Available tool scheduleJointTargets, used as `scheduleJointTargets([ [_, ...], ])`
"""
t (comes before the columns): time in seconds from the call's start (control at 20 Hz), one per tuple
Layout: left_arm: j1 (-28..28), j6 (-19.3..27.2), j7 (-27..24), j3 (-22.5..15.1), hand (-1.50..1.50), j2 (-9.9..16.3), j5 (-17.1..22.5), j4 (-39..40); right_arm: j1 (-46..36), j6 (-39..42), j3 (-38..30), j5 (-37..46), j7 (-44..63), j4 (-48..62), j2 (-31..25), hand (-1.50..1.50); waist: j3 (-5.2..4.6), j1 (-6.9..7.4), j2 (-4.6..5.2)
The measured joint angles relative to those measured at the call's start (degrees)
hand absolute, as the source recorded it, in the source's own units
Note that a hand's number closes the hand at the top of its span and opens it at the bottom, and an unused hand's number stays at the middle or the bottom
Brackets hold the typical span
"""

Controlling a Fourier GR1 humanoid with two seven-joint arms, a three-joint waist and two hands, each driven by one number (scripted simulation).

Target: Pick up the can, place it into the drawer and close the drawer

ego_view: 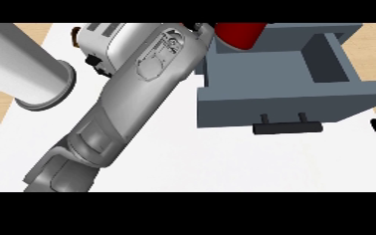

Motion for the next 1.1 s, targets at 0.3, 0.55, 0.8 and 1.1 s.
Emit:
scheduleJointTargets([
  [0.3,-6.2,1.2,-1.1,-2.3,1.5,0.0,3.9,7.7,-2.0,-0.2,-0.4,-0.1,0.2,1.5,-0.9,-1.5,0.03,-0.56,0.16],
  [0.55,-8.0,2.1,-3.6,-5.6,1.5,0.0,8.0,12.4,-3.0,0.0,-0.2,-0.3,1.1,1.4,-1.3,-1.5,0.06,-1.58,0.38],
  [0.8,-8.8,2.4,-6.3,-8.0,1.5,0.0,11.1,16.6,-4.8,-0.3,0.2,0.7,0.8,3.4,-1.5,-1.5,0.08,-2.14,0.65],
  [1.1,-8.5,4.3,-9.5,-11.5,1.5,0.0,13.3,19.6,-6.3,-0.9,0.6,1.0,1.9,3.0,-1.5,-1.5,0.09,-3.0,0.83],
])
